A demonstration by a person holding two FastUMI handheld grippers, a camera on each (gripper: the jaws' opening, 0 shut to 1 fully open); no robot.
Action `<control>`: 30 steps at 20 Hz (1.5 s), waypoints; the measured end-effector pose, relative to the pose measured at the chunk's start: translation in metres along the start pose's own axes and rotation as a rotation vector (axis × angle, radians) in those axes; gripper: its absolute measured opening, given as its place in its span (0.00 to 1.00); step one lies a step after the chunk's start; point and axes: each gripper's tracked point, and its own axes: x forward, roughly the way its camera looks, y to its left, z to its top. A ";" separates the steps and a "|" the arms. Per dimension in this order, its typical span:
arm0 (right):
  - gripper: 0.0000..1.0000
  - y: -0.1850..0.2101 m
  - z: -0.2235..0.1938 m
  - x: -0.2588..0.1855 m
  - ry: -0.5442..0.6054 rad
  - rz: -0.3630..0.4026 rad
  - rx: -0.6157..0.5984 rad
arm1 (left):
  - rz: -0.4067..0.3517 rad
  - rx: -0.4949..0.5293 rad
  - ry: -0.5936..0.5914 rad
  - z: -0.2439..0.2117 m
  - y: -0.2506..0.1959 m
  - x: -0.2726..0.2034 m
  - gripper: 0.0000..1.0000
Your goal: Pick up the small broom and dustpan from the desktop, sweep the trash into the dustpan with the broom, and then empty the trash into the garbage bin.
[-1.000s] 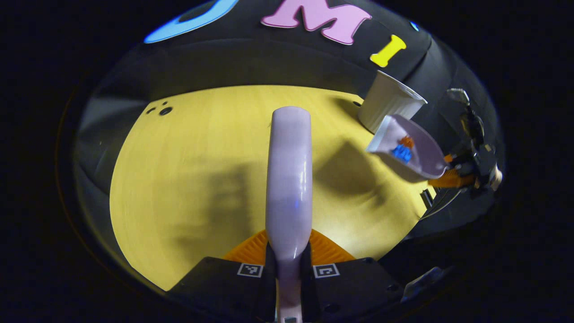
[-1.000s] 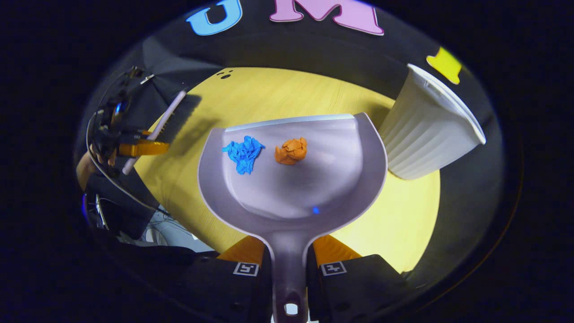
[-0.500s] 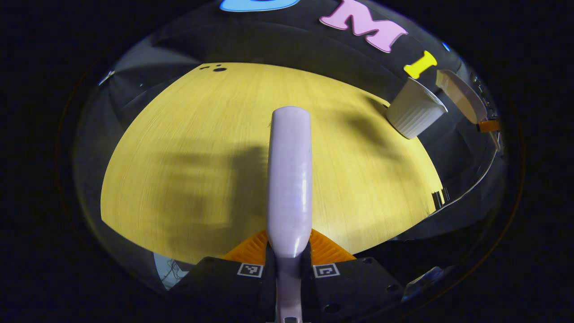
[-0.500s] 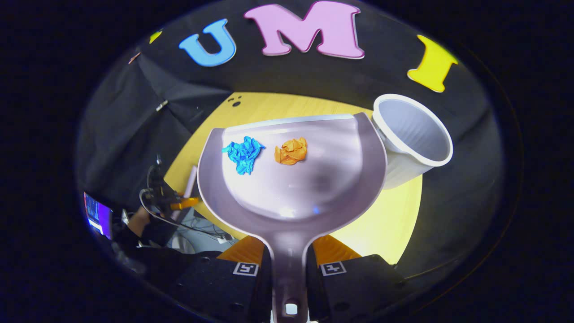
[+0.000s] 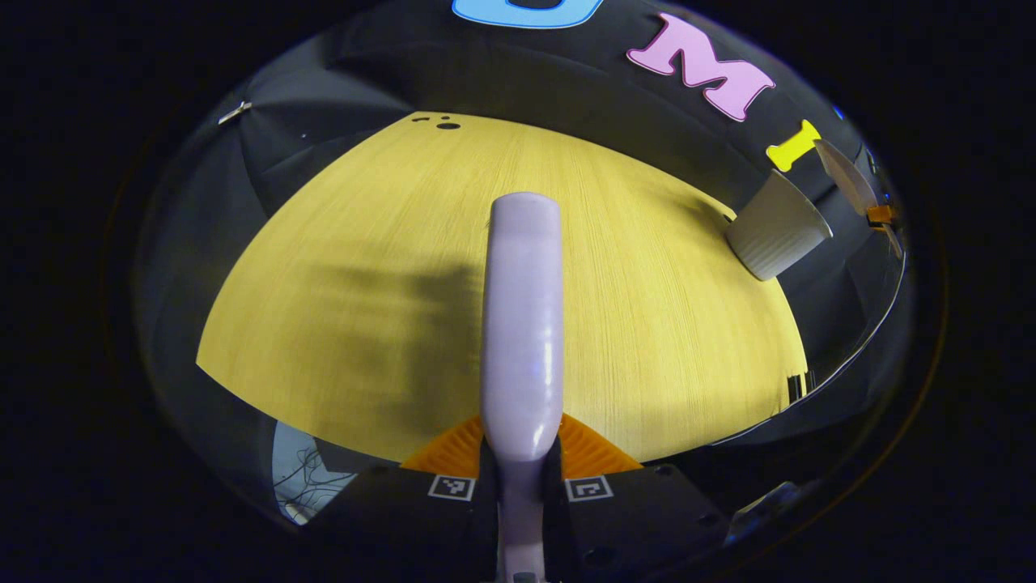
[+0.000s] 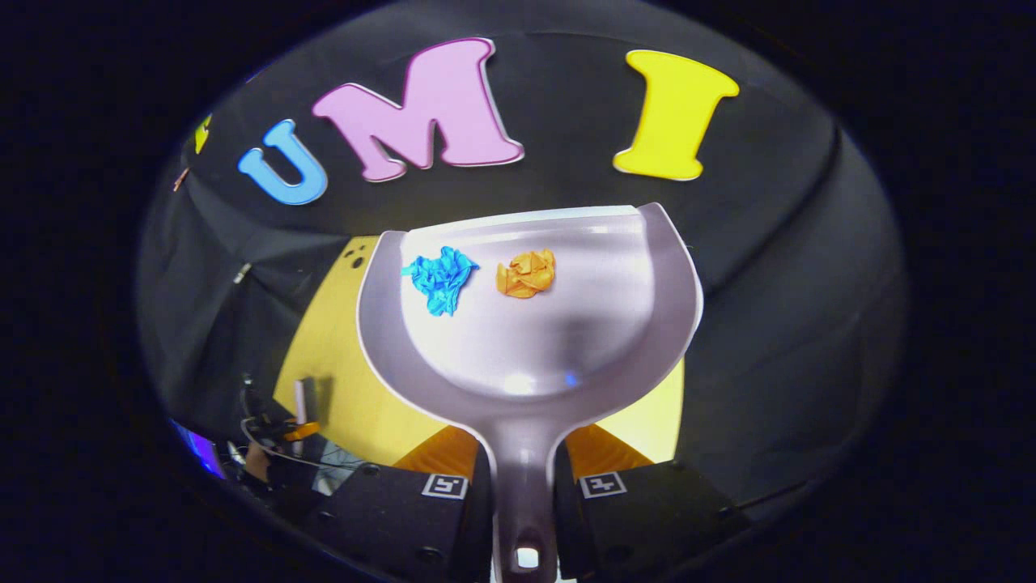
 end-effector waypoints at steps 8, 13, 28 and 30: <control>0.35 -0.027 0.011 -0.002 0.018 -0.282 -0.206 | 0.054 -0.004 -0.005 0.029 -0.015 -0.004 0.26; 0.35 -0.028 0.006 -0.001 0.013 -0.302 -0.172 | 0.068 0.051 0.015 0.050 -0.039 0.009 0.27; 0.35 -0.033 0.045 -0.010 -0.035 -0.596 -0.831 | 0.076 0.060 0.063 0.047 -0.081 0.027 0.27; 0.35 -0.037 0.055 -0.018 -0.004 -0.606 -0.947 | 0.079 0.047 0.071 0.040 -0.078 0.028 0.27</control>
